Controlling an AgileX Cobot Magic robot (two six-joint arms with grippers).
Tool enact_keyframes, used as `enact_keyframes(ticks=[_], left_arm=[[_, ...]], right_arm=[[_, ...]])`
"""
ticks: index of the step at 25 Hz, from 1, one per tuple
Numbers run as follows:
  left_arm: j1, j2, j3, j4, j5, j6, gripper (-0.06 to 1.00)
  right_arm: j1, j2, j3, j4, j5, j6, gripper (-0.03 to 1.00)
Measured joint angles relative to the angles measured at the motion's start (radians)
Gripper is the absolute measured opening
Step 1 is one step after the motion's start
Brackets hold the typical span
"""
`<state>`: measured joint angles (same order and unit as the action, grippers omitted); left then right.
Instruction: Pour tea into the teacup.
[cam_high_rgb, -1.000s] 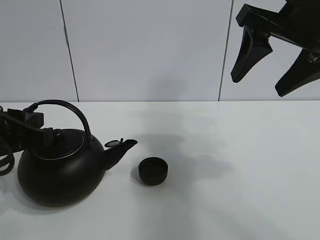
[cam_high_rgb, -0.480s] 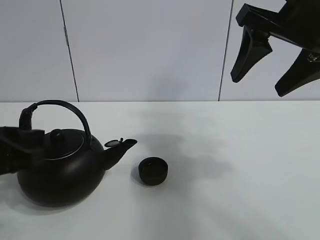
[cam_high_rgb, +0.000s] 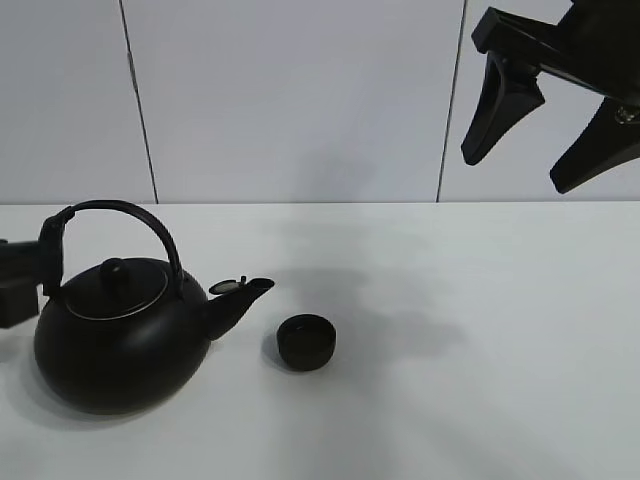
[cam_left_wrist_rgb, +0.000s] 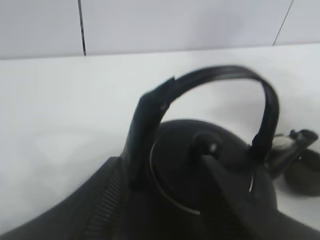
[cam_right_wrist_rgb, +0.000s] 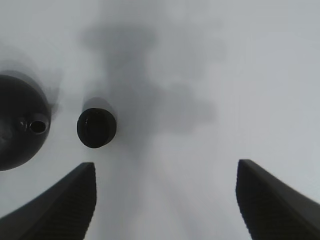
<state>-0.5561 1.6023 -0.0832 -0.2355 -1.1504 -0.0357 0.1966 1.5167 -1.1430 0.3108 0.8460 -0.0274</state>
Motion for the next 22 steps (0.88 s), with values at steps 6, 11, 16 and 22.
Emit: enact_keyframes(ticks=[6, 11, 16, 22], left_arm=[[0.000, -0.184, -0.001, 0.040, 0.000, -0.031, 0.34], [0.000, -0.338, -0.120, 0.048, 0.146, -0.041, 0.34], [0.000, -0.404, -0.410, 0.081, 0.711, -0.041, 0.34], [0.000, -0.337, -0.767, 0.088, 1.318, -0.044, 0.55]], right_arm=[[0.000, 0.000, 0.000, 0.000, 0.000, 0.000, 0.54], [0.000, 0.000, 0.000, 0.000, 0.000, 0.000, 0.54], [0.000, 0.000, 0.000, 0.000, 0.000, 0.000, 0.54], [0.000, 0.000, 0.000, 0.000, 0.000, 0.000, 0.54]])
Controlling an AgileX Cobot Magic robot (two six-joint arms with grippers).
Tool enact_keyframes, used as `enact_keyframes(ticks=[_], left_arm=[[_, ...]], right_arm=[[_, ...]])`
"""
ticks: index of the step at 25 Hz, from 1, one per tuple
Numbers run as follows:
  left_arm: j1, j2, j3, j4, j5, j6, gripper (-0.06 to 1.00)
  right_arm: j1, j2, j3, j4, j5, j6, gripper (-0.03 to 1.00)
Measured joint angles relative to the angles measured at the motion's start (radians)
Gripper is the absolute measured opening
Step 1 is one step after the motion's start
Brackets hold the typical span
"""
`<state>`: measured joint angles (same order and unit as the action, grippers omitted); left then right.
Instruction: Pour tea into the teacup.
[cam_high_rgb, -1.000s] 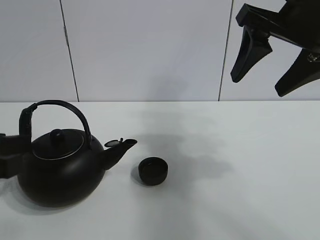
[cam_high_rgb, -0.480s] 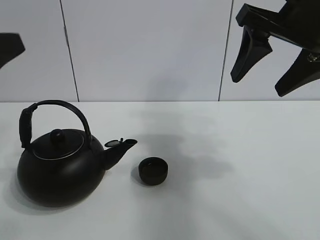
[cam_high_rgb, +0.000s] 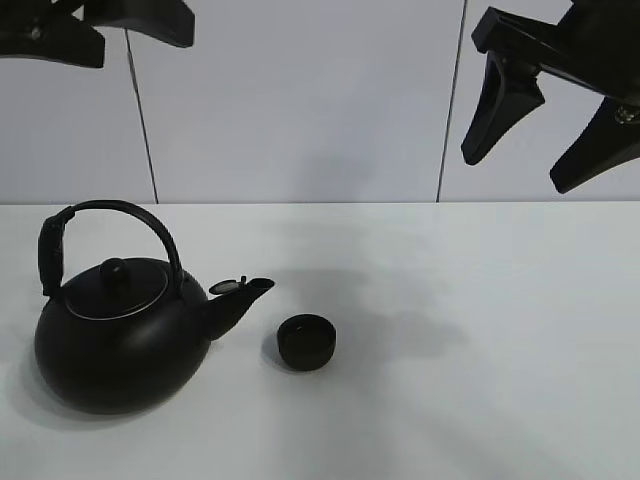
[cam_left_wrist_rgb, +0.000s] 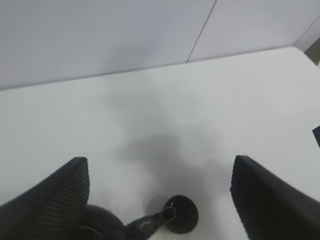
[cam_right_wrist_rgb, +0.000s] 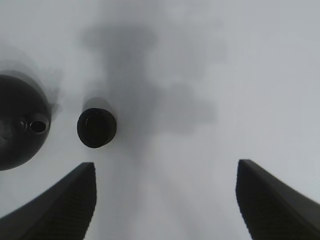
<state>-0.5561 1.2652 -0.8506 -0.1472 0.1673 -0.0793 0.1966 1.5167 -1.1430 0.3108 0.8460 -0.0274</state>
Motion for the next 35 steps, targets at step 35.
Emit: enact_keyframes(ticks=[35], left_arm=[[0.000, 0.394, -0.473, -0.194, 0.587, -0.145, 0.59]], right_arm=[[0.000, 0.000, 0.000, 0.000, 0.019, 0.000, 0.54]])
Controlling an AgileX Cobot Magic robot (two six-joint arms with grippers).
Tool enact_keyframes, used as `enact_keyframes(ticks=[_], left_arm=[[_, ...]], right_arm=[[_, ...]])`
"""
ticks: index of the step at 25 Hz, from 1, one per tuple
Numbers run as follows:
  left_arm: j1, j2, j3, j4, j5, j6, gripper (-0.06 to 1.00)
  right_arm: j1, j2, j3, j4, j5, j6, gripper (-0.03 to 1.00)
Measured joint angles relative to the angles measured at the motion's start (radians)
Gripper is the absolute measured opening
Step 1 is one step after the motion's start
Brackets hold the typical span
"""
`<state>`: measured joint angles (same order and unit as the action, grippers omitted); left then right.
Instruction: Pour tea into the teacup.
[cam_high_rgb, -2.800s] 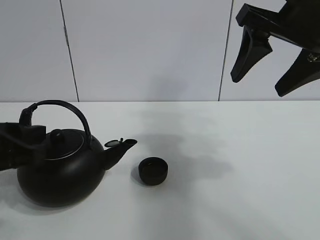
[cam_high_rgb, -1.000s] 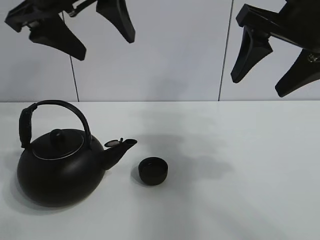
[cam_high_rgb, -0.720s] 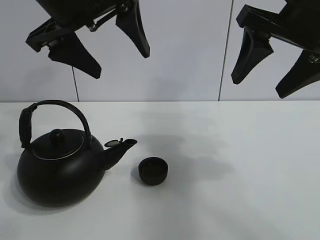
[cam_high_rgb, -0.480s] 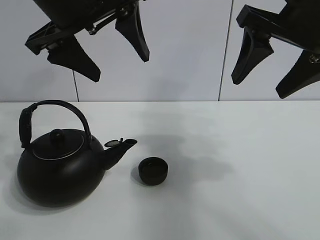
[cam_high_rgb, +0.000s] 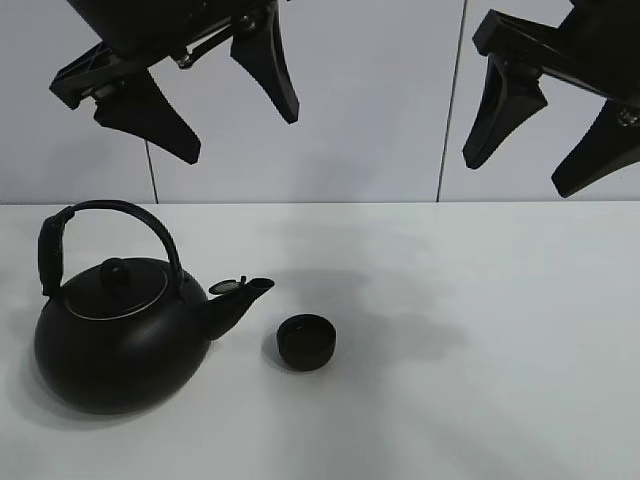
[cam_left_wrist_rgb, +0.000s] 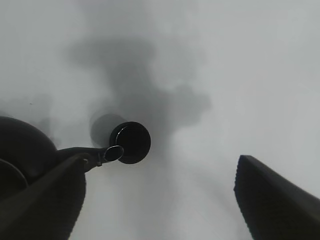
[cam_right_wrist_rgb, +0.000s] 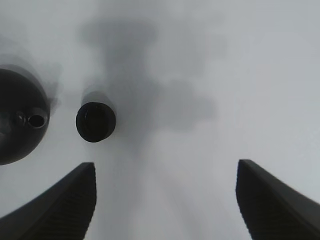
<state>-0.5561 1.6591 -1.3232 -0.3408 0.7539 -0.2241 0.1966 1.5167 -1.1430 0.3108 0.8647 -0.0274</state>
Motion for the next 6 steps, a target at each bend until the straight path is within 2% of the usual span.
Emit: enact_keyframes(ticks=[6], left_arm=[[0.000, 0.000, 0.000, 0.000, 0.015, -0.001, 0.59]], right_arm=[[0.000, 0.000, 0.000, 0.000, -0.002, 0.000, 0.54]])
